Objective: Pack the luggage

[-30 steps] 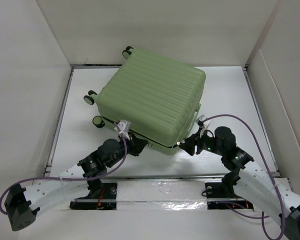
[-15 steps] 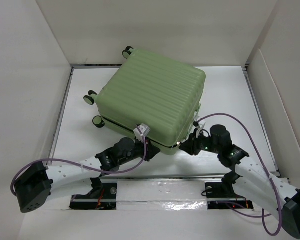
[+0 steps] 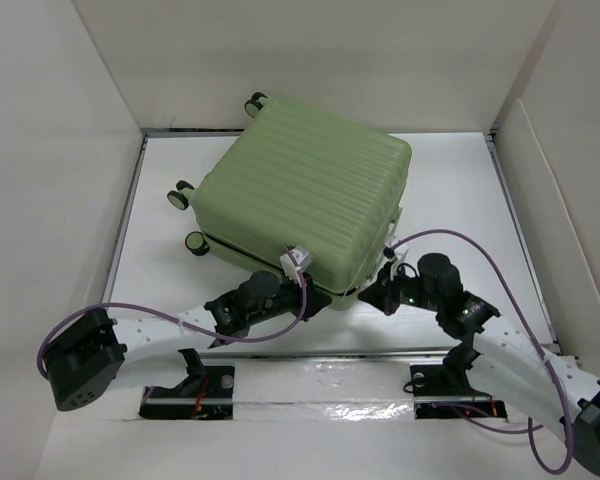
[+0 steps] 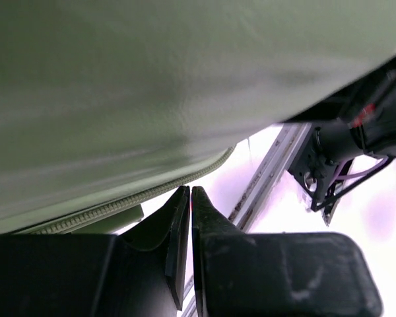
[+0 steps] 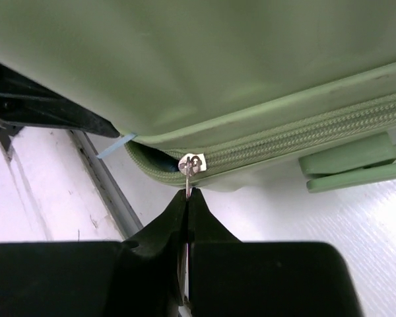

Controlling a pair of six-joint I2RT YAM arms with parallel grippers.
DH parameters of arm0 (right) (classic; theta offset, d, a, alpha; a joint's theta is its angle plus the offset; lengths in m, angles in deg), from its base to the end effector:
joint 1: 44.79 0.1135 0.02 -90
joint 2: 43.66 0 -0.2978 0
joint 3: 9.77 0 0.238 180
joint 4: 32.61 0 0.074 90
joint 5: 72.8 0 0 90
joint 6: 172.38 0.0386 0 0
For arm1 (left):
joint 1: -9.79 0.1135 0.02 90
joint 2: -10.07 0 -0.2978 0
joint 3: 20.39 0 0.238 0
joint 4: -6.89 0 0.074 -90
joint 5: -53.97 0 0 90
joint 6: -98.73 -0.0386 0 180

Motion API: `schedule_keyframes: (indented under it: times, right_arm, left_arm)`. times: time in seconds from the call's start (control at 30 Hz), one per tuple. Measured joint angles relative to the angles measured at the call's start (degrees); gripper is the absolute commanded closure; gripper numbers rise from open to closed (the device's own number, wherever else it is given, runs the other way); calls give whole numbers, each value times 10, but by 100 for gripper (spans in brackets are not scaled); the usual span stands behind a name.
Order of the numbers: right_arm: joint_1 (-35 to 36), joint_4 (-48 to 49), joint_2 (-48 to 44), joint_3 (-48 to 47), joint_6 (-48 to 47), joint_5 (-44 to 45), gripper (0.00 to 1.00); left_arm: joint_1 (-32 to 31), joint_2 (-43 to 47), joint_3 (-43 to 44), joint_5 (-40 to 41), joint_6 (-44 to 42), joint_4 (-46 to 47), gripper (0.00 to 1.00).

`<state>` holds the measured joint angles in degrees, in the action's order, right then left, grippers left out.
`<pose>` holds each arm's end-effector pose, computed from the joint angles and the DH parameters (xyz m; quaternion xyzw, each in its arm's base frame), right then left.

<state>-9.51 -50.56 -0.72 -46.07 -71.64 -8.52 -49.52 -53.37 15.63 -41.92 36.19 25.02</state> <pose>0.1024 0.0930 0.2436 -0.2919 0.7761 0.3783 0.4116 0.1033 -0.1818 0.2521 0.2408 0.7227 -0.4726 0.4431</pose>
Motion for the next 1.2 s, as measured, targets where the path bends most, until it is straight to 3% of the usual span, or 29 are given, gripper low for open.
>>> schedule_keyframes:
  times: [0.2,0.4,0.57,0.67,0.7,0.73,0.8,0.9,1.0,1.1,1.2]
  right_arm:
    - [105,-91,-8,-43,-7,112,100]
    - [253,-168,32,-105,5,296,100]
    - [349,-155,102,-120,37,476,100]
    - [385,-56,164,-109,70,567,100]
    - [390,-15,176,-92,77,597,100]
    - [395,39,186,-74,86,624,100]
    - [401,116,205,-52,102,655,100]
    - [411,191,224,-41,122,658,100]
    - [419,224,231,-38,134,652,100]
    - [424,241,238,-37,134,642,100]
    - [424,249,242,-37,133,633,100]
  left_arm:
    - [-6,-15,9,29,3,8,97]
    - [-18,-39,39,60,3,-7,97]
    - [-21,-71,58,73,1,-13,98]
    - [-21,-88,80,82,2,-14,80]
    - [-18,-89,80,91,3,-20,66]
    - [-12,-85,80,92,10,-28,58]
    - [5,-58,80,91,31,-61,39]
    - [43,30,74,95,66,-114,22]
    - [106,161,71,145,96,-161,18]
    - [214,274,101,202,127,-205,14]
    - [309,280,148,222,140,-228,11]
